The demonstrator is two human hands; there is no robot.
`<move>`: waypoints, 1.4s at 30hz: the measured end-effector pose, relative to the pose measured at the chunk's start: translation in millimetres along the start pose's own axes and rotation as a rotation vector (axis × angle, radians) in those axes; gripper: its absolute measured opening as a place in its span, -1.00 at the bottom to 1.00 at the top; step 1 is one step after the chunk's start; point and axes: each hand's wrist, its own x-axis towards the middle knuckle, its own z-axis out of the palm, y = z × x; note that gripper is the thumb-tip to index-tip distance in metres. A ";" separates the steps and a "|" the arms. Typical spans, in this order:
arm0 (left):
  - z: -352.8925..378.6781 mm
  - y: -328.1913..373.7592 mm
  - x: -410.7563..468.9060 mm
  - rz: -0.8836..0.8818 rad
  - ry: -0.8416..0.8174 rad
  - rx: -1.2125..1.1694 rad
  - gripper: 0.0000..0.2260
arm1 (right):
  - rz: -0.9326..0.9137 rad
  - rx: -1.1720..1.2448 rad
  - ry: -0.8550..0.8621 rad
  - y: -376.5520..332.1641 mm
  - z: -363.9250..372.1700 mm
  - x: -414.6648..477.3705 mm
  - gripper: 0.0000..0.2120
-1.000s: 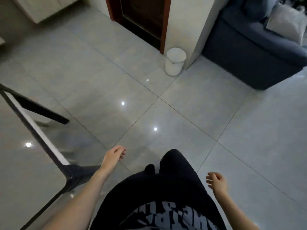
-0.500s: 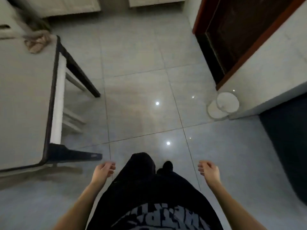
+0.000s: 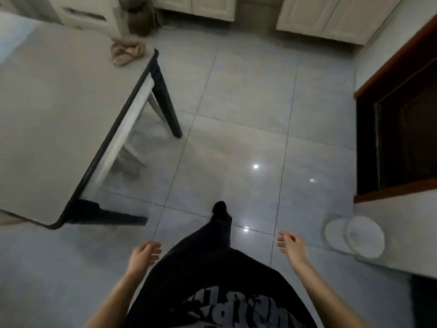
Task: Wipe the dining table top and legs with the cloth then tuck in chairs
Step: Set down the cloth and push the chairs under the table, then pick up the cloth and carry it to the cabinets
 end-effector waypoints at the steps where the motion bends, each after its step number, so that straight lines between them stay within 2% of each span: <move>1: 8.5 22.2 10.5 0.009 -0.005 -0.014 -0.81 | 0.005 -0.007 0.008 -13.9 -1.0 12.4 -0.79; 7: 44.8 157.7 68.9 0.102 -0.013 -0.010 -0.84 | 0.053 -0.030 0.000 -99.7 -9.7 77.7 -0.81; 14: 92.0 280.5 103.6 0.274 0.009 -0.038 -0.78 | -0.021 -0.100 -0.020 -217.6 -8.2 165.6 -0.82; 17: 114.4 310.2 123.2 0.239 0.074 -0.123 -0.78 | -0.078 -0.167 -0.075 -278.8 4.1 224.5 -0.77; 22: 144.3 335.4 132.9 0.097 0.227 -0.300 -0.78 | -0.202 -0.300 -0.234 -397.7 38.1 293.7 -0.79; 28: 161.7 337.4 121.9 -0.042 0.408 -0.504 -0.76 | -0.326 -0.486 -0.460 -501.1 106.0 331.7 -0.77; 34: 162.1 342.8 124.7 -0.106 0.557 -0.650 -0.75 | -0.369 -0.572 -0.676 -559.1 195.6 323.6 -0.76; 39: 115.6 386.2 153.6 0.009 0.653 -0.624 -0.81 | -0.472 -0.580 -0.809 -611.2 295.8 293.8 -0.74; 42: 69.3 418.2 180.1 0.110 0.706 -0.475 -0.86 | -0.600 -0.571 -0.865 -646.2 358.9 262.2 -0.77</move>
